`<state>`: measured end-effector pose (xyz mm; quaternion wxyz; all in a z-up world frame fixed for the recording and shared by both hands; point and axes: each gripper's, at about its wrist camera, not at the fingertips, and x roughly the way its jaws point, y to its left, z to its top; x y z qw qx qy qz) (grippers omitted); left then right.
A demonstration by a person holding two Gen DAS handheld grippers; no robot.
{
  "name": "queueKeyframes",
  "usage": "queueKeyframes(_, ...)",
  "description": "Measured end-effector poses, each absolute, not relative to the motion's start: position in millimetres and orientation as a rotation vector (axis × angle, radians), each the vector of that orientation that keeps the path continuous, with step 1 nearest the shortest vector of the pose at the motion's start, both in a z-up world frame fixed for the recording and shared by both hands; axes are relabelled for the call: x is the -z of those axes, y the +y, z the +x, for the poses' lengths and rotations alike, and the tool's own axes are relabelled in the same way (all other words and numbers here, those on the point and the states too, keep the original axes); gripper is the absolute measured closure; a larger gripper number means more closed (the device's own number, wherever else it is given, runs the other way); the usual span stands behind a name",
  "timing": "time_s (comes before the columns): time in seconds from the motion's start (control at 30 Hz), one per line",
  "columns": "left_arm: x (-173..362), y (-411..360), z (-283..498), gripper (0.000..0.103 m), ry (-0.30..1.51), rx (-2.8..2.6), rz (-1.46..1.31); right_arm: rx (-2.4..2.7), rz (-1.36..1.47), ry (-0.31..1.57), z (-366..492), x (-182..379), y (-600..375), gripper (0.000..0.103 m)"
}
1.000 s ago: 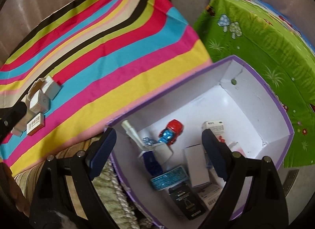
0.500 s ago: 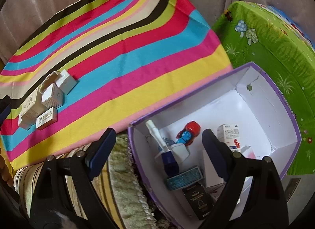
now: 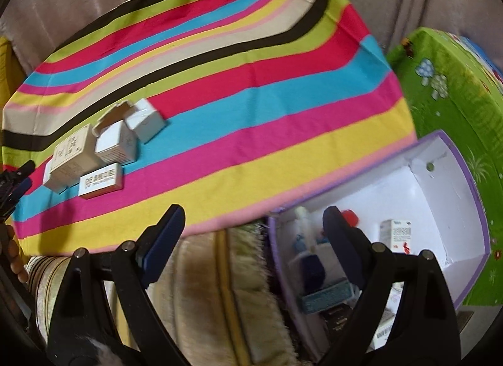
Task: Organize rigid objects
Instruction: 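Withdraw both grippers from the storage box toward the table, then grasp the white cube box with the left gripper while the right approaches the DING ZHI DENTAL box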
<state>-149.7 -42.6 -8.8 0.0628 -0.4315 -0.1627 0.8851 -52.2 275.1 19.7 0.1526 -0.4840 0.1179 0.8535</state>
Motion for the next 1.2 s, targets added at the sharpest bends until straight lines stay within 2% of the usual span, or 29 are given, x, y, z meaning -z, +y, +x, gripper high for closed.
queueKeyframes(0.47,25.8,-35.4,-155.6,0.039,-0.445,-2.631,-1.390,-2.595,-1.526,0.227,-112.0,-10.2,193.6,0.012)
queueKeyframes(0.77,37.0,-30.5,-161.6,0.039,-0.424,-2.603,-1.432,-2.620,-1.605,0.119,-138.1,5.3,148.7,0.003)
queueKeyframes(0.93,42.7,-30.3,-166.0,0.052,-0.434,-2.581,-1.461,-2.616,-1.626,0.081,-146.6,12.0,134.5,0.002)
queueKeyframes(1.13,45.5,-26.0,-167.5,0.061,-0.412,-2.559,-1.481,-2.593,-1.642,0.076,-152.0,19.3,131.0,0.002)
queueKeyframes(1.2,45.4,-25.8,-166.8,0.062,-0.414,-2.562,-1.480,-2.586,-1.654,0.072,-153.8,22.3,130.0,0.002)
